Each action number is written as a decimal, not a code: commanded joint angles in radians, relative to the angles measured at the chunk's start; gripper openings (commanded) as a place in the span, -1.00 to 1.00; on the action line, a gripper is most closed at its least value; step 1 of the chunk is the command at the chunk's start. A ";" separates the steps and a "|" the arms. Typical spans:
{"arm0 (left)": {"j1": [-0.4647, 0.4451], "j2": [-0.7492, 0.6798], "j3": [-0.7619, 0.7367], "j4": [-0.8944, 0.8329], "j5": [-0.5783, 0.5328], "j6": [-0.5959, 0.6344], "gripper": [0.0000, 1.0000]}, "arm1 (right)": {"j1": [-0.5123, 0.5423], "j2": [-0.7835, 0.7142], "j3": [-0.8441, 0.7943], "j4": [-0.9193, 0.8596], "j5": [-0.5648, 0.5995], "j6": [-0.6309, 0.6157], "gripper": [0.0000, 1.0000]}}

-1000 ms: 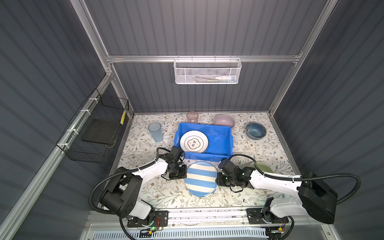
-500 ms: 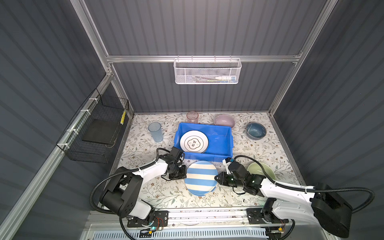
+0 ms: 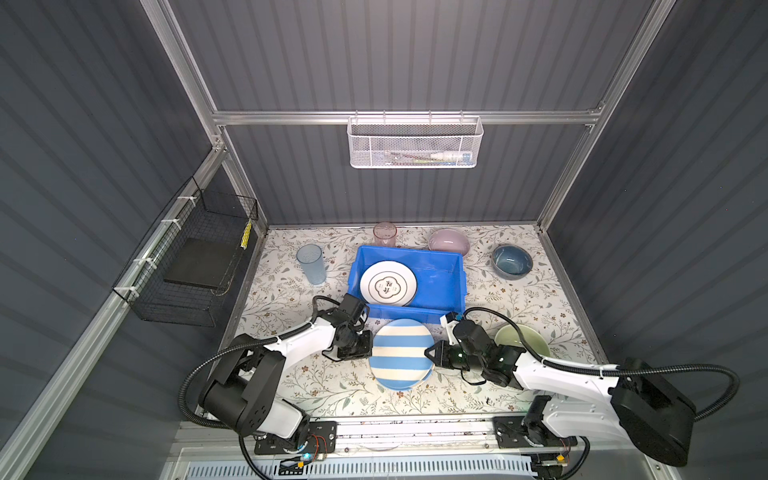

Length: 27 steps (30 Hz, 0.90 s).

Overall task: Place the mixed dishes into the plastic bin
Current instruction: 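Close both grippers on opposite edges of the top blue-striped plate, then lift the blue-striped plate with both grippers and carry it over the bin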

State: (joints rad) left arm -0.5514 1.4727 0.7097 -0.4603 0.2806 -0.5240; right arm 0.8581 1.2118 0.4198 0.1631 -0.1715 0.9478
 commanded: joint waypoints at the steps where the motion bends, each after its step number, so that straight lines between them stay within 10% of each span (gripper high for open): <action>1: -0.017 0.009 -0.019 -0.079 -0.060 0.024 -0.85 | 0.012 -0.021 0.030 0.023 -0.027 -0.013 -0.78; 27: 0.014 -0.125 0.360 -0.401 -0.269 0.061 -0.09 | -0.076 -0.315 0.215 -0.482 -0.053 -0.213 -0.89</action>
State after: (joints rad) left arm -0.5568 1.3605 1.0046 -0.7944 0.0658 -0.4782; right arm 0.8131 0.9386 0.5579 -0.2260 -0.1989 0.8055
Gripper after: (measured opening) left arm 0.449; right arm 0.064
